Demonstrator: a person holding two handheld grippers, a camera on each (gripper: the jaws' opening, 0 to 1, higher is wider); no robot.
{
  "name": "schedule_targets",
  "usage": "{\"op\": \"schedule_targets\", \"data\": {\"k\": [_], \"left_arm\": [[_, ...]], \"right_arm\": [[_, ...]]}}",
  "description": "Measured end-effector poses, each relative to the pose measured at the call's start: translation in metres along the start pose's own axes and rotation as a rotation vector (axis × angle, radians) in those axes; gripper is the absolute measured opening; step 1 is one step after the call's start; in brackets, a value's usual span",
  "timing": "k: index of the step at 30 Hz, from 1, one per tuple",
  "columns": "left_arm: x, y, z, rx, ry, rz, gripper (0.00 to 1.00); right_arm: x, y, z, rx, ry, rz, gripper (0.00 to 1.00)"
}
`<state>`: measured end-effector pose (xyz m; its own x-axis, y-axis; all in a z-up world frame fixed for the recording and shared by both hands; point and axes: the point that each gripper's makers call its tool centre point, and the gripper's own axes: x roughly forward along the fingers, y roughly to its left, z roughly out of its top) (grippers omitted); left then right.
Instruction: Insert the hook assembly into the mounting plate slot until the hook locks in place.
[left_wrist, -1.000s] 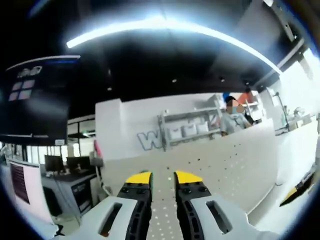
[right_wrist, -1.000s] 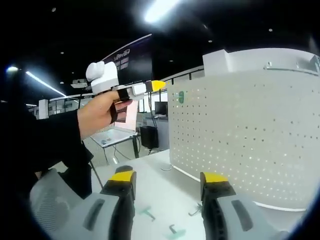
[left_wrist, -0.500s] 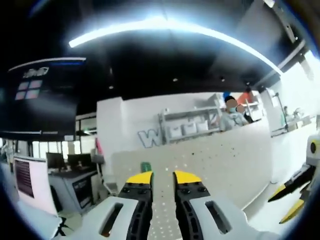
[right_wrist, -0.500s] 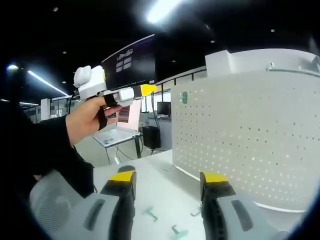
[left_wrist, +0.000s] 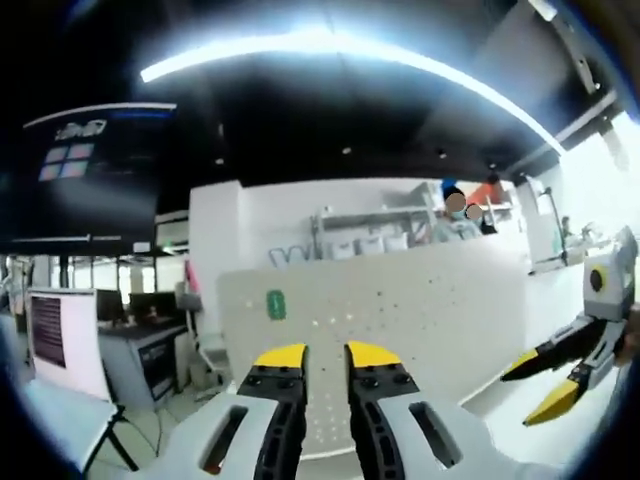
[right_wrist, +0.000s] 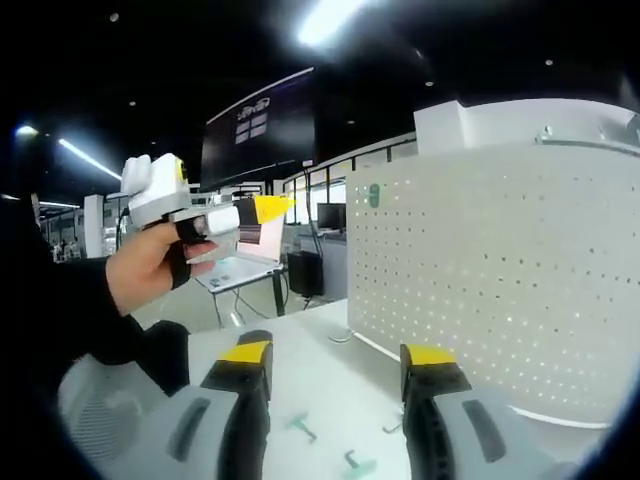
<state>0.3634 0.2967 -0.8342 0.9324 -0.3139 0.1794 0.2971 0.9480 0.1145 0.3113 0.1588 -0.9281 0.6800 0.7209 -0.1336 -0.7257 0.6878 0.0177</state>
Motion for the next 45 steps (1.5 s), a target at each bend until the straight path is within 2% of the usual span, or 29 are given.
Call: {"op": "schedule_targets", "data": {"k": [7,13,22,27,34,45], "left_arm": [[-0.024,-0.014,-0.017,-0.016,0.033,-0.019,0.14],[-0.037,-0.023,-0.035,-0.035,0.061,-0.025,0.14],[-0.037,-0.031,-0.05,-0.028,0.091,-0.043,0.12],[-0.037,-0.027,-0.052,-0.03,0.092,-0.043,0.13],[-0.039,-0.031,-0.051,-0.028,0.093,-0.06,0.13],[-0.039,-0.038,-0.053,-0.023,0.099,-0.086,0.13]], "right_arm": [[-0.007,-0.016,0.002,0.002,-0.007,-0.045,0.49],[-0.006,-0.017,-0.002,0.0,0.008,-0.051,0.49],[0.0,-0.009,-0.01,-0.012,0.039,-0.029,0.49],[0.002,-0.008,-0.013,-0.017,0.055,-0.024,0.49],[0.007,0.001,-0.019,-0.04,0.079,-0.002,0.48],[0.005,-0.014,-0.051,-0.025,0.176,-0.036,0.47]]}}
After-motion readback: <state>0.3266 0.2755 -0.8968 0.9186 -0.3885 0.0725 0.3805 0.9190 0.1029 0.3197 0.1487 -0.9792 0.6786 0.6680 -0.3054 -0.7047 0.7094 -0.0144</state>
